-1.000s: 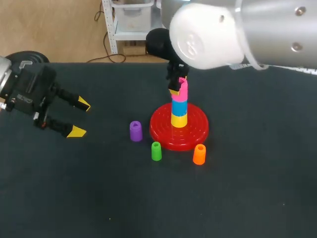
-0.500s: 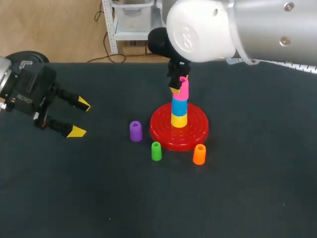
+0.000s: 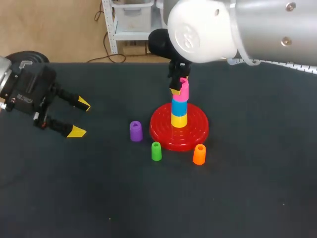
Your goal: Pick up and stack the cylinders on the red base in this order: pink,purple,orange,green
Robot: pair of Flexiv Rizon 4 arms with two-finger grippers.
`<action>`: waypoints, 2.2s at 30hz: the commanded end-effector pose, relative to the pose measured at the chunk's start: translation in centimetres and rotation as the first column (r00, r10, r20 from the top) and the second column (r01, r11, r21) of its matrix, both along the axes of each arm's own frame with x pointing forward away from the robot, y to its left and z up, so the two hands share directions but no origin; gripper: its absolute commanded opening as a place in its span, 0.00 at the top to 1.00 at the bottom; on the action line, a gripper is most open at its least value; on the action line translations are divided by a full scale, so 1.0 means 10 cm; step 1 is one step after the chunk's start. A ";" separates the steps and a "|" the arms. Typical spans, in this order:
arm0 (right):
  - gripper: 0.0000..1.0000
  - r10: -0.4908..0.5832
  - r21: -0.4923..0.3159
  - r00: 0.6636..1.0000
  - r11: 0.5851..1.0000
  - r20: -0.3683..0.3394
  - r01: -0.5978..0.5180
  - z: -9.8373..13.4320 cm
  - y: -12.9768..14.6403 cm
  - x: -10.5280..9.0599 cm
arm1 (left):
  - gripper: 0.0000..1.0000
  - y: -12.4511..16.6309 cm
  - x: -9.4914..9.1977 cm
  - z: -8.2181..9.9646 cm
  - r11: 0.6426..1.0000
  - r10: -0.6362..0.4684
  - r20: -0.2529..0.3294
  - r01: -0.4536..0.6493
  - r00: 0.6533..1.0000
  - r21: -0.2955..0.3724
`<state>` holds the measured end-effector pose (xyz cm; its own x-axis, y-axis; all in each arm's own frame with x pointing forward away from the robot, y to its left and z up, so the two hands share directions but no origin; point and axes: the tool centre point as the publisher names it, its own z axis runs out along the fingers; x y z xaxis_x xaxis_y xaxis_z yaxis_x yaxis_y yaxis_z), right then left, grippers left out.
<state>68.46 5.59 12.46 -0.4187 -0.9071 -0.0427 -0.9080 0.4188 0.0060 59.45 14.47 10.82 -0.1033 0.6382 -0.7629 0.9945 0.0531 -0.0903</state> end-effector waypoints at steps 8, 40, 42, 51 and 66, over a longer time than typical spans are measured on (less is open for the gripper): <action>1.00 0.006 0.004 1.000 1.000 0.022 -0.006 -0.01 0.03 -0.06 | 0.00 0.01 0.00 -0.01 1.000 -0.001 0.003 0.001 1.000 -0.003; 1.00 -0.023 -0.009 0.997 1.000 0.079 0.024 -0.05 -0.04 0.01 | 0.00 0.01 0.00 -0.01 1.000 -0.001 0.003 0.001 1.000 -0.003; 1.00 -0.026 -0.008 0.996 1.000 0.083 0.027 -0.04 -0.05 0.03 | 0.00 0.01 0.00 -0.01 1.000 -0.001 0.003 0.001 1.000 -0.003; 1.00 -0.031 0.010 0.996 0.999 0.078 0.031 0.00 -0.08 0.06 | 0.00 0.01 0.00 -0.01 1.000 -0.001 0.003 0.001 1.000 -0.003; 1.00 -0.013 0.006 0.999 1.000 0.033 0.013 -0.10 -0.02 0.04 | 0.00 0.01 0.00 -0.01 1.000 -0.001 0.003 0.001 1.000 -0.003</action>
